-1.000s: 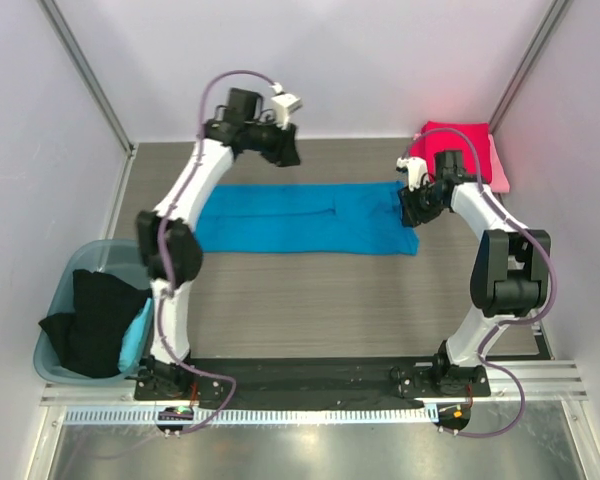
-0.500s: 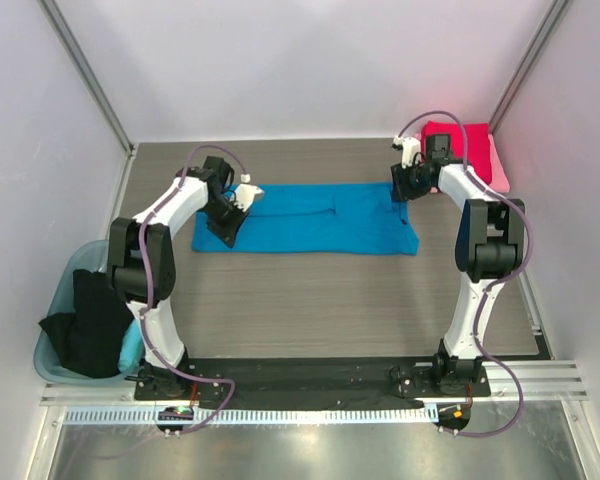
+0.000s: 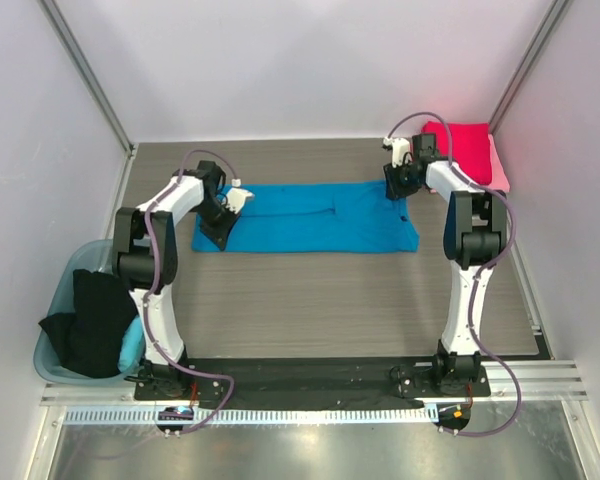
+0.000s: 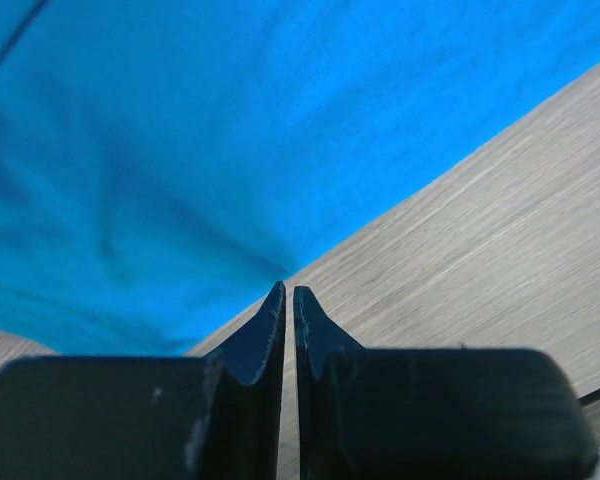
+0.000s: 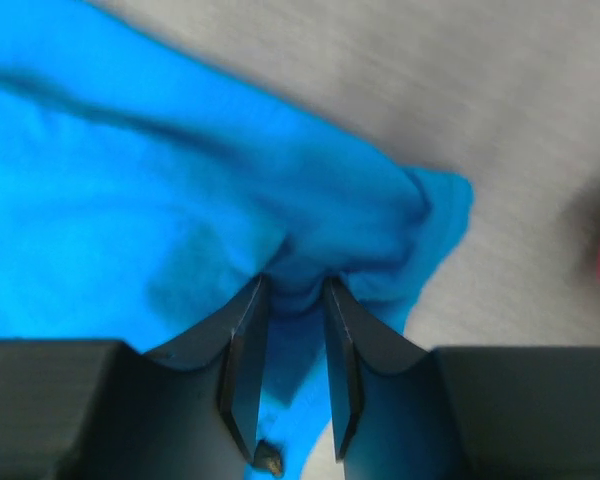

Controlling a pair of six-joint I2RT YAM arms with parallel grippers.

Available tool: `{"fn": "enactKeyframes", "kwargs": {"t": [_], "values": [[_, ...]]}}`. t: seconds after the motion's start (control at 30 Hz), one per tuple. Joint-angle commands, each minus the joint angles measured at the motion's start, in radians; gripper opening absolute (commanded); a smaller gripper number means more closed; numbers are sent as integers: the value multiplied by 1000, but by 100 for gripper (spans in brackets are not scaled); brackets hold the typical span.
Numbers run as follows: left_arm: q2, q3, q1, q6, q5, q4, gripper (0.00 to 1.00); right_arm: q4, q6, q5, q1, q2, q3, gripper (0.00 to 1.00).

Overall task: Fold and stack the t-shirts
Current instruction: Fold the tshirt

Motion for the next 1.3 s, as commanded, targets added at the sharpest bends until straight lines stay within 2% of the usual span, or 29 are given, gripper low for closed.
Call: {"fn": "enactKeyframes", "kwargs": {"t": [0.0,0.1,0.3,0.47,0.6,0.67,0.7,0.77,1.0,1.27], "values": [[19,16,5,20,4,4,6,5,-8,61,16,65,102,34],[28,2,5,22,0,7,7,-50,-25,94,23,143,238,33],[37,-25,5,-15,-17,18,8,-58,-81,177,55,245,387,32],[-15,-65,-10,-72,-16,24,9,-57,-108,234,74,325,512,32],[-110,-84,-56,-71,-37,38,22,-54,-123,257,92,386,620,32],[-141,-51,-82,-39,-60,1,25,-52,-137,260,100,397,632,32],[-147,-36,-90,-26,-83,-14,31,-54,-141,262,103,397,627,32],[-164,-13,-96,12,-111,-34,36,-52,-143,262,109,388,619,32],[-130,-48,-93,135,-212,-49,35,-48,-131,258,120,365,578,32],[-81,-100,-84,166,-267,6,37,-46,-131,263,121,352,570,32]]}}
